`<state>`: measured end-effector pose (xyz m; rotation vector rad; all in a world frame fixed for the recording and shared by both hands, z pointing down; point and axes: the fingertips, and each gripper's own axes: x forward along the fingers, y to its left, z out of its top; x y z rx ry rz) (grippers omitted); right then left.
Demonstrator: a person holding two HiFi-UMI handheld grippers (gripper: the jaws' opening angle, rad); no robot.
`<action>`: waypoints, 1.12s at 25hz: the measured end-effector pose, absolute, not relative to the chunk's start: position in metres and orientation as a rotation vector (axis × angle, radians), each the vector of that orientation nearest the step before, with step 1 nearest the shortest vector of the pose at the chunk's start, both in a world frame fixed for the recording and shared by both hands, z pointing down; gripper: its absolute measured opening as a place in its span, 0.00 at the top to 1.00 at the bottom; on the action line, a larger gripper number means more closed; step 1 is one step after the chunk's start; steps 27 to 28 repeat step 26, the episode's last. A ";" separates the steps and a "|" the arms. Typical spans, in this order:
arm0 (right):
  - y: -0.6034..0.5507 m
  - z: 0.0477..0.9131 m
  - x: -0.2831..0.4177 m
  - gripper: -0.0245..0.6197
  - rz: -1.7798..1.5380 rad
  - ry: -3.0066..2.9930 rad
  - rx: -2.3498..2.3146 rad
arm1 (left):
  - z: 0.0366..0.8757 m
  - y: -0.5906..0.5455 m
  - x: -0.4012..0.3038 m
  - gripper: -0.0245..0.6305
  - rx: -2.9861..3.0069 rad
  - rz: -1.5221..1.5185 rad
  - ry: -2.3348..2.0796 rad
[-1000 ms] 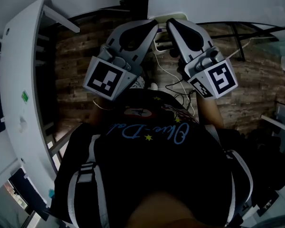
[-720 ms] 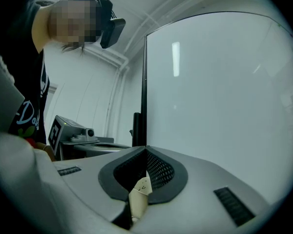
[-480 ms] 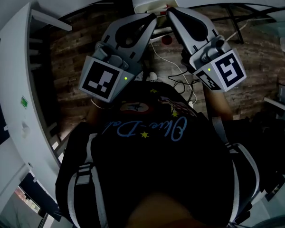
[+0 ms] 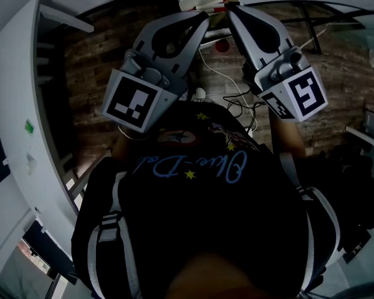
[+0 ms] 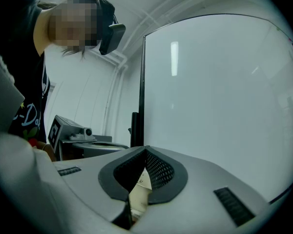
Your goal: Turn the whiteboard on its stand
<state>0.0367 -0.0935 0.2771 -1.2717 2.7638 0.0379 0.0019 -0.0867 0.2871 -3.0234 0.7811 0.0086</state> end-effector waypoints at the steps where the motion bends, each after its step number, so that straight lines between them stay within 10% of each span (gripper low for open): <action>1: -0.093 0.277 0.036 0.91 0.040 2.766 -1.270 | 0.287 -0.087 0.002 0.95 -3.024 0.009 0.784; 28: -0.084 0.272 0.027 0.91 0.072 2.765 -1.201 | 0.283 -0.079 -0.005 0.95 -2.987 -0.004 0.872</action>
